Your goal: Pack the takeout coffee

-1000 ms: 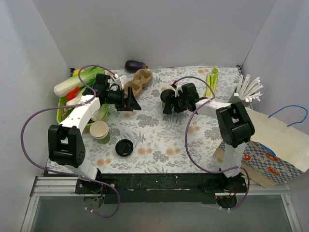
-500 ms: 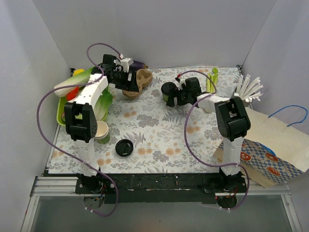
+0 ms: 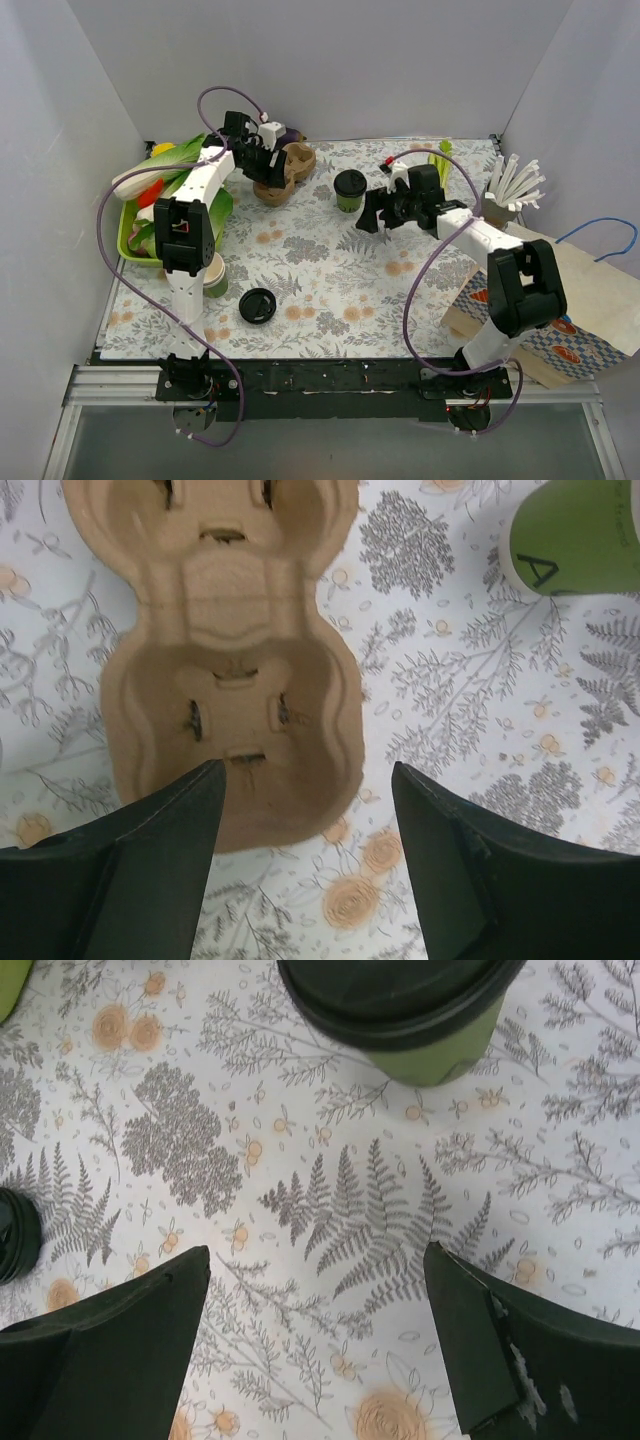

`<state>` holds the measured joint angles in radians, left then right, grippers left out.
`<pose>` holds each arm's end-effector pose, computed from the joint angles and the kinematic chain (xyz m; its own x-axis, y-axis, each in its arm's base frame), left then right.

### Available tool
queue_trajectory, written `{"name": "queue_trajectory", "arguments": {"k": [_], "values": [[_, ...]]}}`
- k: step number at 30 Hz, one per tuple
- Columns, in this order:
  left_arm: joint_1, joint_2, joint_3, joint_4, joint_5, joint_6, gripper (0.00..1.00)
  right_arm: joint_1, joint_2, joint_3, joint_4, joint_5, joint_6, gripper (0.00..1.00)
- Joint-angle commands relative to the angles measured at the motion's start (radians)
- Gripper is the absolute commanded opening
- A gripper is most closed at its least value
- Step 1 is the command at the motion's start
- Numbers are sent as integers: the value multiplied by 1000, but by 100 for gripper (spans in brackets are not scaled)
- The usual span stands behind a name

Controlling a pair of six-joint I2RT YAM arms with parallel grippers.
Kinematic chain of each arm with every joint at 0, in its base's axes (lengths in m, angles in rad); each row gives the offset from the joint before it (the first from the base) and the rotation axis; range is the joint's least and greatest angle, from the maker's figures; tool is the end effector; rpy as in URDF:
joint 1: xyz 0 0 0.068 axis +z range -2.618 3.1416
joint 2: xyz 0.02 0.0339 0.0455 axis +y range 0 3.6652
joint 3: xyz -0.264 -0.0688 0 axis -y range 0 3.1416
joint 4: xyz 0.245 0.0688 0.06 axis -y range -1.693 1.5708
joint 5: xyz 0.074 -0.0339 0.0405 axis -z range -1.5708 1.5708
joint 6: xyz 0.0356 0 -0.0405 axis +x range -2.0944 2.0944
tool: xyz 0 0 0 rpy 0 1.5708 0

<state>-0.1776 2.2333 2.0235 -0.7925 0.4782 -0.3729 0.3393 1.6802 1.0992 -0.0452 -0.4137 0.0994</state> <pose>0.4807 -0.1029 0.2403 -0.9184 -0.1638 -0.3601 0.0710 0.8273 -0.5573 0.3469 0.1376 0.2291 -0.6107 -0.1192 -0.7829 -0.5540 0.7707 0.3148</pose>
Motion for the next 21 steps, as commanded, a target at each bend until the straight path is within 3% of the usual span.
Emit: {"name": "queue_trajectory", "arguments": {"k": [1, 10, 21], "values": [[4, 43, 83, 9, 29, 58, 65, -10, -89, -103, -36, -4, -32, 96], [-6, 83, 103, -24, 115, 57, 59, -26, -200, -182, -76, 29, -79, 98], [-19, 17, 3, -17, 54, 12, 33, -46, -220, -213, -67, 36, -86, 98]]}}
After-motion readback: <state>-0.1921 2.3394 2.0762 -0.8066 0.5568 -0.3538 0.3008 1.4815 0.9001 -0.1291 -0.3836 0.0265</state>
